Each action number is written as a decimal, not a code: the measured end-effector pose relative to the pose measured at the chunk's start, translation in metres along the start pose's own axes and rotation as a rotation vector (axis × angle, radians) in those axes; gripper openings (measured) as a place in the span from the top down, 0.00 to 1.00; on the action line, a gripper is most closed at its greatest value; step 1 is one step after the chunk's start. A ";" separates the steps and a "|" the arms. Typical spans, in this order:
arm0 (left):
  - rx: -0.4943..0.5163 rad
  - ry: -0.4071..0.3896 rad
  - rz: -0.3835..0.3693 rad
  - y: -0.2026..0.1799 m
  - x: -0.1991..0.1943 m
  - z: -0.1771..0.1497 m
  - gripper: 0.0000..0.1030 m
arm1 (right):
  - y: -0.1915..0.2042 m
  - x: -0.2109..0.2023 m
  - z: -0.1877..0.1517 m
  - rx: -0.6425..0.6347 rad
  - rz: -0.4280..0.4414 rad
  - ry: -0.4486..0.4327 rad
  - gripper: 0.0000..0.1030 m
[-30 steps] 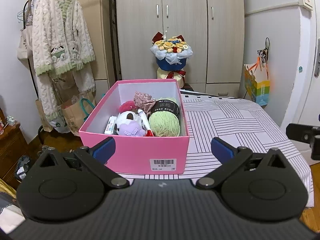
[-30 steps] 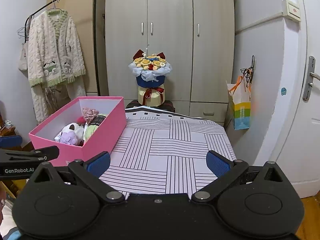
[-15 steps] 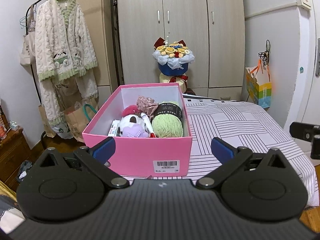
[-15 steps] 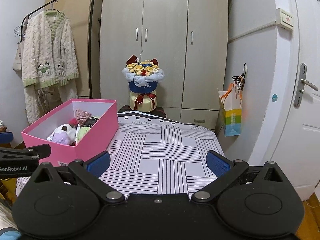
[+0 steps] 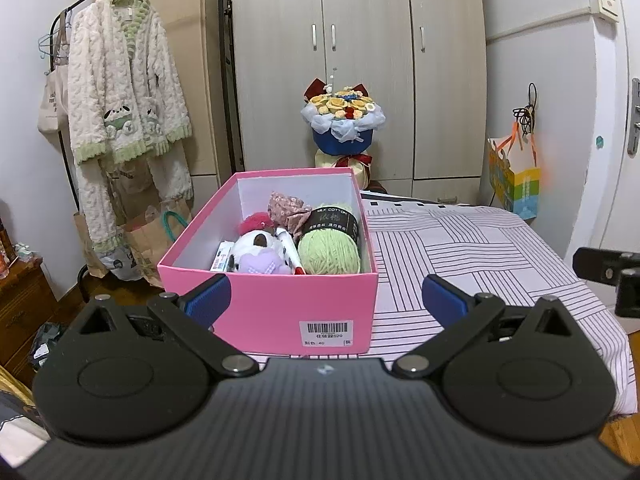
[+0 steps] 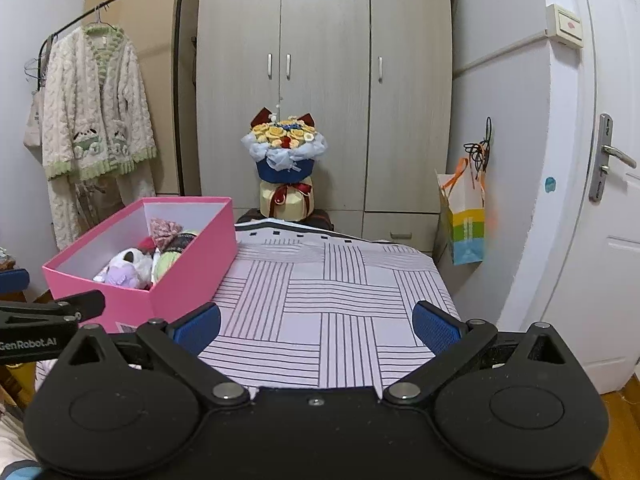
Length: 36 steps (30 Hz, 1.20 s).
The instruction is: Organize soft objects
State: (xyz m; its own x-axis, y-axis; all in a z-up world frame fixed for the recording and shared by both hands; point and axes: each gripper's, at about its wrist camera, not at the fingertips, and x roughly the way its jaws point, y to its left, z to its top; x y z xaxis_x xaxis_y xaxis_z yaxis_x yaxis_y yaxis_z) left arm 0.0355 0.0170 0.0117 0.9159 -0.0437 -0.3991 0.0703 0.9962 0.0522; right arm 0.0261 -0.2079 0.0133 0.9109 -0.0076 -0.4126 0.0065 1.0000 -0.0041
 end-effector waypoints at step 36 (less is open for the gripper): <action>0.000 -0.024 0.018 0.003 -0.002 0.000 0.00 | 0.000 0.006 -0.003 -0.006 -0.041 0.006 0.00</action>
